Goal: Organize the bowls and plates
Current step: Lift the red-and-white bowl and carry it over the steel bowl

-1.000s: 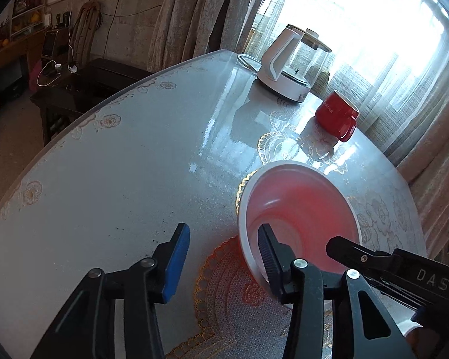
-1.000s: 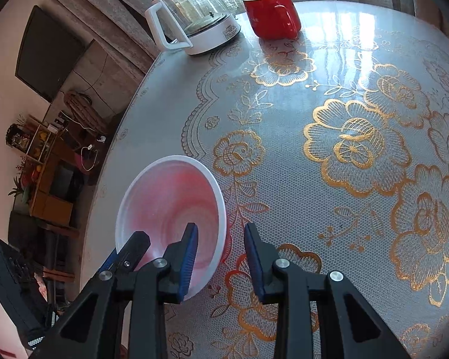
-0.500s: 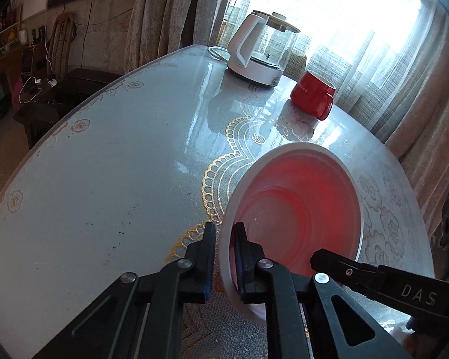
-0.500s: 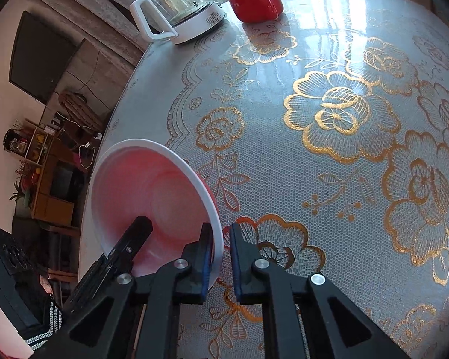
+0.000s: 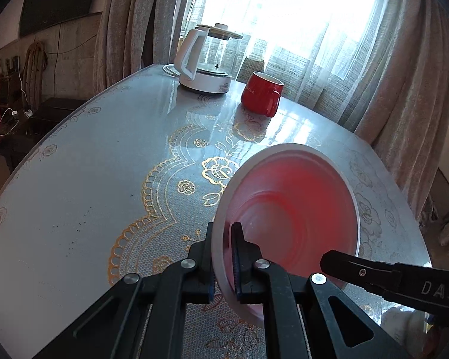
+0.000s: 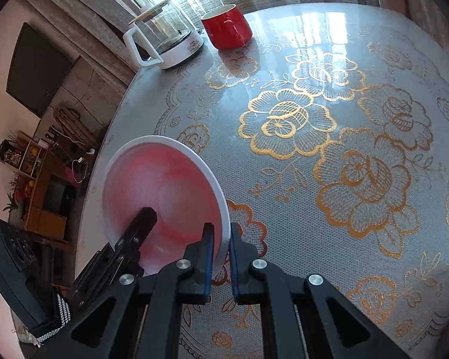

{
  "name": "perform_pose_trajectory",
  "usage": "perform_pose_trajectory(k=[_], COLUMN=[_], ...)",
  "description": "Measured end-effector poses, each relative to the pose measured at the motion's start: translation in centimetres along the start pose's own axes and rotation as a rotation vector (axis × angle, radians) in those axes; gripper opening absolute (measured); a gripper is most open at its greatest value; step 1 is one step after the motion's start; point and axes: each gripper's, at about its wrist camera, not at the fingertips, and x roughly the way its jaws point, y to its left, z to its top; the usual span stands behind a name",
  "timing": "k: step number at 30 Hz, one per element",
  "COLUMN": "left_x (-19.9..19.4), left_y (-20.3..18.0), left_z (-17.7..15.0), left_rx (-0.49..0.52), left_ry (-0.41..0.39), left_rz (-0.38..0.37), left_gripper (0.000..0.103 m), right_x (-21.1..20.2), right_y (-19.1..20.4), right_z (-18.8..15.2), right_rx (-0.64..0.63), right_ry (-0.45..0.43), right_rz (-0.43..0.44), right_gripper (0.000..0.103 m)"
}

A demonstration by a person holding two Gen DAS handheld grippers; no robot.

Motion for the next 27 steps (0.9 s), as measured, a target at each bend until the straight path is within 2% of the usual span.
perform_pose_trajectory(k=[9,18,22,27], left_x=[-1.9,-3.9,-5.3,-6.9], left_y=[-3.8,-7.7,-9.8,-12.4], left_z=[-1.5,-3.7,-5.2,-6.9], left_rx=[0.077,0.209,0.294,0.411], left_ry=[-0.040,-0.111,-0.158,-0.174], left_rz=[-0.102,-0.217,-0.267,-0.334], left_gripper=[0.009,0.009,0.010,0.010], right_x=[-4.8,-8.8,-10.9,-13.4], right_y=[-3.5,-6.7,-8.5,-11.1], right_z=[-1.7,-4.4,-6.3,-9.0], right_rx=[0.044,0.126,0.172,0.224], right_ry=[-0.046,-0.108,-0.163,-0.222], right_rz=[-0.005,0.032,0.063,0.077], right_gripper=[0.010,0.010,0.009,0.010])
